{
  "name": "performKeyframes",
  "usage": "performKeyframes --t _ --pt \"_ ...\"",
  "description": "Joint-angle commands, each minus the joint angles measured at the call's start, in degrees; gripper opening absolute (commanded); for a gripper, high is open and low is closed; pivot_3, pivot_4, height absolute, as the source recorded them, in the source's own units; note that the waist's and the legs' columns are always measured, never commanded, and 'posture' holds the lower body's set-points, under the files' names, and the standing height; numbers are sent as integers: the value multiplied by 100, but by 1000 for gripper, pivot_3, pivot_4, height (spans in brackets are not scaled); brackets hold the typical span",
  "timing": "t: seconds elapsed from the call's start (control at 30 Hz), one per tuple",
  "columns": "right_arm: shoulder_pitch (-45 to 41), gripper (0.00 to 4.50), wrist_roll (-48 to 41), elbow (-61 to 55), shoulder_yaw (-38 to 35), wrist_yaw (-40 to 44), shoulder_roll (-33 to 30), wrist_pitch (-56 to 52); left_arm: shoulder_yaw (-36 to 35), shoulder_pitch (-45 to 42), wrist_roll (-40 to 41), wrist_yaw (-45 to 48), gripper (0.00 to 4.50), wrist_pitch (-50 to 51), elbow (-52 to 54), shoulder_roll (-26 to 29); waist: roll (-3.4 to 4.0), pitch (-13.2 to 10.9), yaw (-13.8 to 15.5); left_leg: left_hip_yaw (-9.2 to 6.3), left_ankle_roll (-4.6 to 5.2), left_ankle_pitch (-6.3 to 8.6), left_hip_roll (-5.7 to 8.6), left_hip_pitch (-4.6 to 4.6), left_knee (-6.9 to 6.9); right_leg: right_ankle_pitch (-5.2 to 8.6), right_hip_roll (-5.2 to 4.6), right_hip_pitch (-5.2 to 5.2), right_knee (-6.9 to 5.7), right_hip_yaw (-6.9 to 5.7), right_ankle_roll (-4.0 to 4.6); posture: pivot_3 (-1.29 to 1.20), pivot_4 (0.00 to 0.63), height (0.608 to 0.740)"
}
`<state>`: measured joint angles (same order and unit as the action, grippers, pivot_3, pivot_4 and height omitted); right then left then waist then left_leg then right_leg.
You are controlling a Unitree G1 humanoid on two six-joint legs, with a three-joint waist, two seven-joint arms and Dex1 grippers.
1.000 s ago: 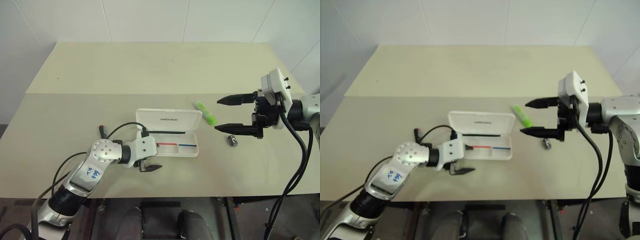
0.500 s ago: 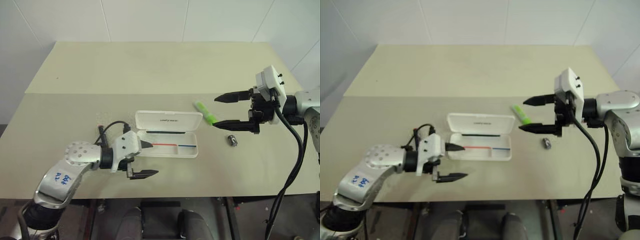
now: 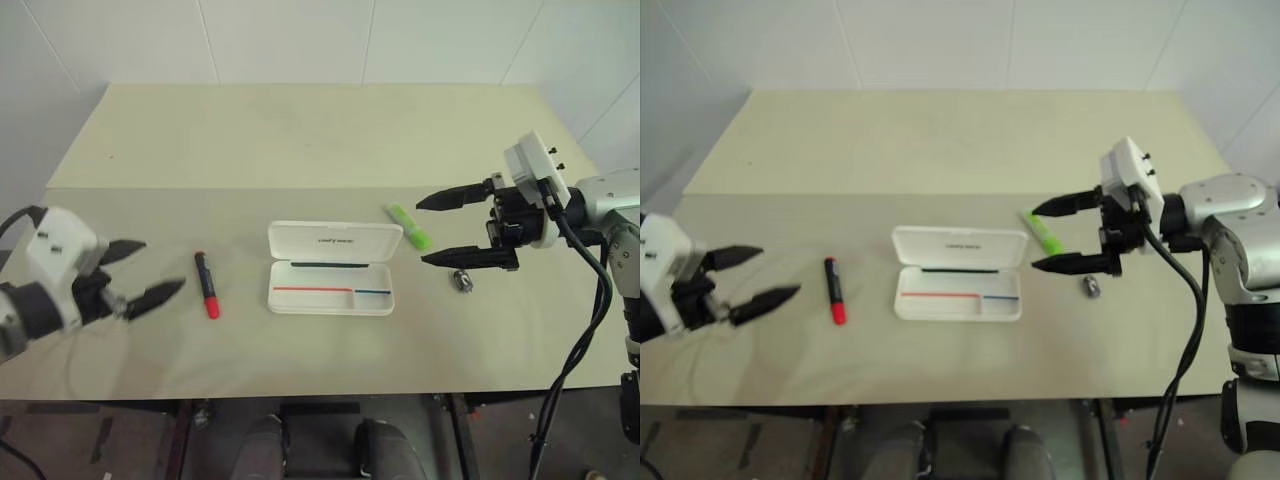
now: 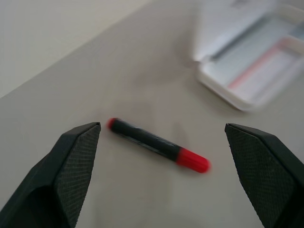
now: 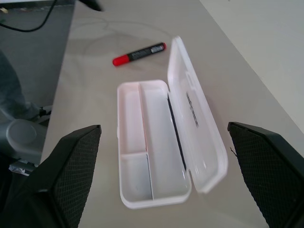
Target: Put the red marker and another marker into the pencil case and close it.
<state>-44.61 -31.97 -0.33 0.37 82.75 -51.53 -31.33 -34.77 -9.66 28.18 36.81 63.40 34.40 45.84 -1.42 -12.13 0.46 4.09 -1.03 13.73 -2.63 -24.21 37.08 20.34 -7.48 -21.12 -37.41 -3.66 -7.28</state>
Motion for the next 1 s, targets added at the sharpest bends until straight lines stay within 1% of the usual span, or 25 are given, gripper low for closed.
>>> performKeyframes --t 0.03,0.07,0.13,0.2,0.27,0.33,0.43,0.57,0.8,0.9,1.0 --pt "-166 4500 -43 -128 -42 52 30 61 1036 -875 -554 -1665 4474 1028 3 -791 -6 3 25 -9 2 3 2 -1 4 -1 -2 -2 -1 2 -2 0 150 740" --pt "-172 4500 -34 -124 -37 47 41 64 1245 -1070 -700 -1985 4474 1229 19 -997 -10 3 30 -18 2 3 4 -1 5 -4 -1 0 -2 6 -7 0 150 740" --pt "-156 4500 -36 -153 -50 17 46 53 1541 -1344 -870 -2508 4474 1643 153 -1591 -23 5 33 -18 0 3 20 -8 2 -8 3 -5 -13 9 -10 0 150 740" --pt "-103 4500 -51 -203 -97 -16 14 34 1692 -1472 -1092 -3005 4474 2141 311 -2192 -25 5 10 -12 -2 5 18 -11 0 -8 5 -11 -6 11 -10 0 150 740" --pt "-25 4500 -51 -244 -160 -47 -51 25 1697 -1502 -1345 -3408 4474 2636 526 -2629 -26 4 -16 -9 -5 6 12 -14 -4 -8 9 -15 -1 11 -10 0 150 740" --pt "42 4500 -63 -277 -212 -65 -97 20 1663 -1497 -1518 -3687 4474 2878 725 -2895 -27 3 -29 -7 -7 7 7 -14 -6 -7 14 -16 2 11 -9 0 150 740" --pt "159 4500 -112 -380 -284 -116 -129 -9 1603 -1377 -1671 -4002 4474 2910 995 -3269 -27 3 -38 -7 -8 7 6 -13 -1 -7 15 -16 2 12 -8 0 150 740" --pt "252 4500 -180 -505 -345 -164 -135 -76 1534 -1380 -1782 -4197 4474 2910 1139 -3378 -27 3 -33 -9 -11 9 6 -11 1 -7 15 -9 30 12 -7 0 150 740" --pt "248 4500 -203 -519 -304 -196 -91 -95 1420 -1518 -1922 -4311 4474 2910 1192 -3164 -27 3 -33 -9 -14 11 6 -11 1 -8 15 -10 32 12 -7 0 150 740" --pt "194 4500 -210 -502 -277 -202 -56 -94 1376 -1245 -1929 -4308 4474 2910 1127 -3414 -27 3 -32 -8 -15 12 7 -11 -1 -8 13 -9 36 12 -7 0 150 740" --pt "100 4500 -184 -431 -224 -193 -15 -63 1569 -1087 -1991 -4330 4474 2910 875 -3692 -27 3 -28 -8 -15 12 7 -12 0 -8 14 -8 39 12 -7 0 150 740"
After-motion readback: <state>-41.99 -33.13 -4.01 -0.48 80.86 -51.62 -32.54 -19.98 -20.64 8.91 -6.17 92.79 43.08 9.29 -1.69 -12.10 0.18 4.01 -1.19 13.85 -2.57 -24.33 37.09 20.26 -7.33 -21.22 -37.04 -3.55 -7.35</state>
